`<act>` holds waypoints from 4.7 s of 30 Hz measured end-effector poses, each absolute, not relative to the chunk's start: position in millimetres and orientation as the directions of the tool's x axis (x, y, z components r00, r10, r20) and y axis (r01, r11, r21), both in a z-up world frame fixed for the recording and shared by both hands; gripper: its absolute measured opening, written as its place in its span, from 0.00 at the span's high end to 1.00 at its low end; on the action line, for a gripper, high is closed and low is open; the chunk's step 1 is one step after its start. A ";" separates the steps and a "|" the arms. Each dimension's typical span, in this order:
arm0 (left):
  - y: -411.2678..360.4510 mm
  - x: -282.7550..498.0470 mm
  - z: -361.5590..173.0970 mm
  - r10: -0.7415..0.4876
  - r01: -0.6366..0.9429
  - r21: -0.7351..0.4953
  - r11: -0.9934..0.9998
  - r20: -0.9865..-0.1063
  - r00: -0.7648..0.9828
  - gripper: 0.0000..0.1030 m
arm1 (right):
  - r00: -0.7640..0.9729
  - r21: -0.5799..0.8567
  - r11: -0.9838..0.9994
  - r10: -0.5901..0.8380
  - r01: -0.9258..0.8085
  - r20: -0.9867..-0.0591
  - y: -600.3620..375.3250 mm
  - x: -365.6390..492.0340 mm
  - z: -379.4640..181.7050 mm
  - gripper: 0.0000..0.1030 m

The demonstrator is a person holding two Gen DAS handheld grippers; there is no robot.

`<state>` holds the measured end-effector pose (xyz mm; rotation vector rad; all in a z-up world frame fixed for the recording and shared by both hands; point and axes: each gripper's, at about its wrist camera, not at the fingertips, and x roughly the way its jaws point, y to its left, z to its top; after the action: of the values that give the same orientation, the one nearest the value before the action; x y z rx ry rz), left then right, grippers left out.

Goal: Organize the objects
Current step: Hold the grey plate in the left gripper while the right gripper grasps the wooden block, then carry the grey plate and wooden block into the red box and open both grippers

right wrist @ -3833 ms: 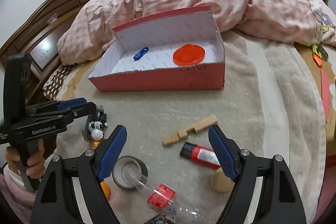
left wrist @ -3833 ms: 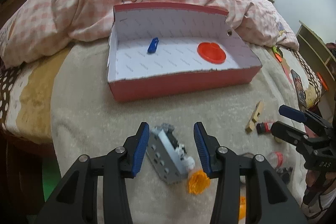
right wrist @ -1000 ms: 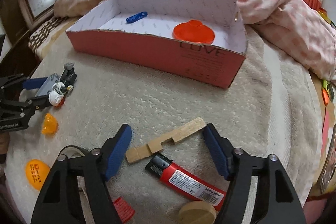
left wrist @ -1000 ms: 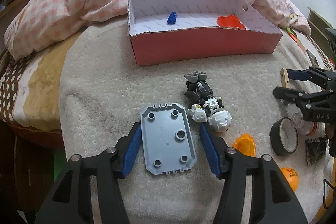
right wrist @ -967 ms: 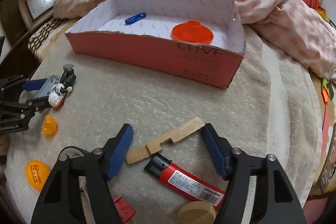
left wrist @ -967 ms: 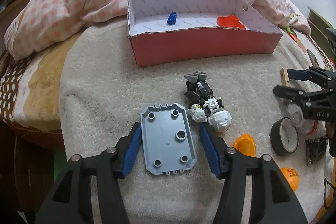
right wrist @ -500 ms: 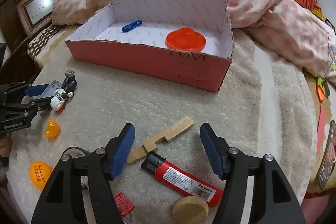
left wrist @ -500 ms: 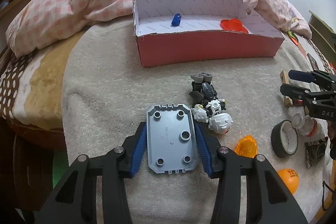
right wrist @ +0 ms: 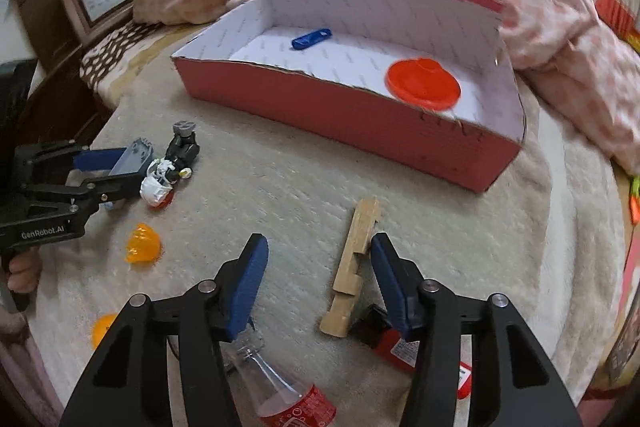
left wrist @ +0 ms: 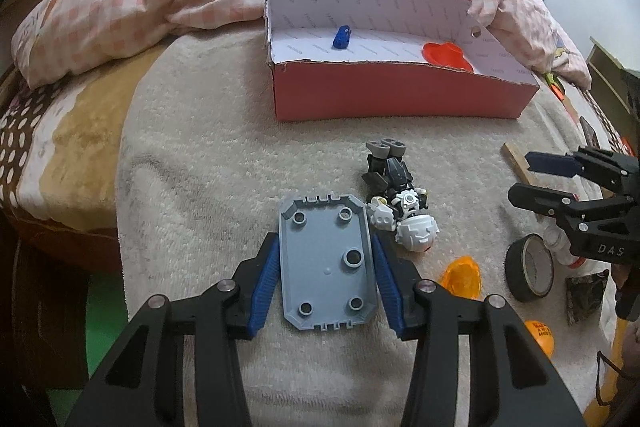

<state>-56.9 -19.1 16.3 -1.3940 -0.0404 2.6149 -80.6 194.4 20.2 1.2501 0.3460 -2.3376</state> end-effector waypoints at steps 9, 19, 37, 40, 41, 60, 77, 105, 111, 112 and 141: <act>2.4 -54.1 10.6 0.136 -0.220 -0.015 -0.975 -0.827 -0.546 0.33 | -0.533 -0.124 -0.835 -0.221 0.536 -0.817 199.8 -80.5 22.8 0.22; -2.0 -55.2 12.6 0.149 -0.206 -0.042 -0.978 -0.828 -0.540 0.32 | -0.472 -0.109 -0.763 -0.275 0.638 -0.838 195.0 -95.2 15.0 0.18; -11.1 -56.0 17.2 0.126 -0.170 -0.037 -0.985 -0.825 -0.551 0.57 | -0.526 -0.066 -0.873 -0.229 0.483 -0.819 194.6 -83.1 16.4 0.88; -14.8 -54.0 24.0 0.161 -0.170 -0.077 -0.982 -0.808 -0.566 0.57 | -0.553 -0.029 -0.890 -0.258 0.455 -0.792 196.4 -78.9 23.9 0.88; -14.5 -53.4 26.7 0.166 -0.172 -0.080 -0.982 -0.802 -0.574 0.57 | -0.564 -0.024 -0.894 -0.262 0.448 -0.783 196.5 -77.4 26.7 0.88; 13.7 -90.3 81.7 0.279 -0.282 -0.115 -0.953 -0.700 -0.657 0.57 | -0.676 0.075 -0.931 -0.313 0.357 -0.667 222.6 -66.2 79.0 0.88; 23.1 -136.4 94.7 0.306 -0.307 -0.122 -0.944 -0.677 -0.669 0.57 | -0.701 0.128 -0.933 -0.340 0.337 -0.627 226.1 -101.8 98.4 0.88; 28.8 -215.4 65.2 0.234 -0.218 -0.117 -0.969 -0.720 -0.654 0.57 | -0.686 0.118 -0.930 -0.340 0.349 -0.643 195.5 -189.4 82.2 0.88; 27.3 -231.8 49.8 0.191 -0.193 -0.085 -0.978 -0.747 -0.637 0.57 | -0.657 0.123 -0.936 -0.322 0.331 -0.681 192.9 -205.3 62.3 0.88; 26.7 -233.8 48.2 0.186 -0.190 -0.082 -0.978 -0.750 -0.635 0.57 | -0.654 0.128 -0.937 -0.321 0.326 -0.685 193.3 -207.5 59.4 0.88; 33.4 -250.3 25.0 0.179 -0.197 -0.078 -0.977 -0.801 -0.571 0.52 | -0.594 0.167 -0.943 -0.313 0.289 -0.741 187.8 -224.4 26.5 0.69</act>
<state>-250.3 33.4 25.0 -1.3276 0.0298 2.6104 -224.4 187.8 26.5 1.1886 -0.0414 -2.5377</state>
